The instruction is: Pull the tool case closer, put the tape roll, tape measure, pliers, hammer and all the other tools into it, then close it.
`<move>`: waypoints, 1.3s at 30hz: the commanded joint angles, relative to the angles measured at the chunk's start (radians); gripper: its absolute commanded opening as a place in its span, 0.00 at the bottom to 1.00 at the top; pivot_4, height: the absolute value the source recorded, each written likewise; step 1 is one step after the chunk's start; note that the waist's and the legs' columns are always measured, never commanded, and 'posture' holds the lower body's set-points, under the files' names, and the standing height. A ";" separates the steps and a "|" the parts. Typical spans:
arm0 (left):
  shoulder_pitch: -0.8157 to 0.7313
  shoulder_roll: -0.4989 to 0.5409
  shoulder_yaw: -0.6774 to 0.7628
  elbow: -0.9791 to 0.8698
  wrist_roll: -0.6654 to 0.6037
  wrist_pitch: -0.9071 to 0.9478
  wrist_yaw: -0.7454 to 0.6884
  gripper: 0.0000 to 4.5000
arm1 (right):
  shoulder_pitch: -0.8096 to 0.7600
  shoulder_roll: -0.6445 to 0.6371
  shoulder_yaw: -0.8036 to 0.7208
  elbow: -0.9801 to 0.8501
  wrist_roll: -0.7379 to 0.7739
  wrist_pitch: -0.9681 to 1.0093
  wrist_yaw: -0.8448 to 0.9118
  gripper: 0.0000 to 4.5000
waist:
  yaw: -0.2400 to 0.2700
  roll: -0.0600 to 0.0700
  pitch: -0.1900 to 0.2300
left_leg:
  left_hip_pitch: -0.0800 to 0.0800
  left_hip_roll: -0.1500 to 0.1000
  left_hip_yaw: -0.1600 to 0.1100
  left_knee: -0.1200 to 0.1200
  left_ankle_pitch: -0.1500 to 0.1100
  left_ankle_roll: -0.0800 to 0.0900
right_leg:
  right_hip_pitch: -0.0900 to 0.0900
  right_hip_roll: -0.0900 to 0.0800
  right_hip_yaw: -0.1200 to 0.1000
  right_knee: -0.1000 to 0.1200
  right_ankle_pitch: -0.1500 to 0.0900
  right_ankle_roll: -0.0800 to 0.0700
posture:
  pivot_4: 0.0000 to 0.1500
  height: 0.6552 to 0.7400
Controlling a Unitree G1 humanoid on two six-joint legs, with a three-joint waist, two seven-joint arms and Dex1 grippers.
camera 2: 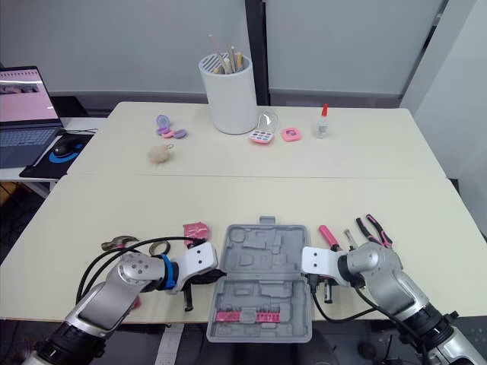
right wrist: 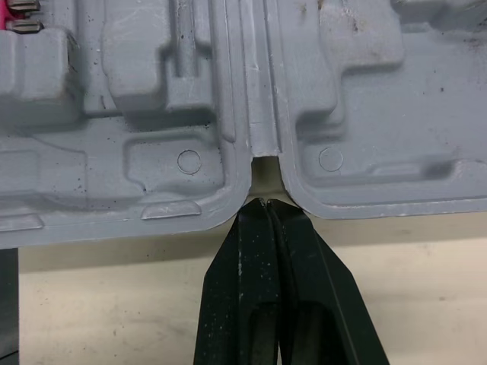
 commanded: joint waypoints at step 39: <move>0.003 0.094 0.103 0.006 -0.066 -0.037 -0.025 0.00 | -0.020 -0.129 -0.080 0.046 0.101 -0.073 -0.008 0.00 | 0.000 -0.001 0.000 | 0.000 0.000 0.000 0.000 0.000 0.000 | 0.000 0.000 0.000 0.000 0.000 0.000 | 1.00 1.00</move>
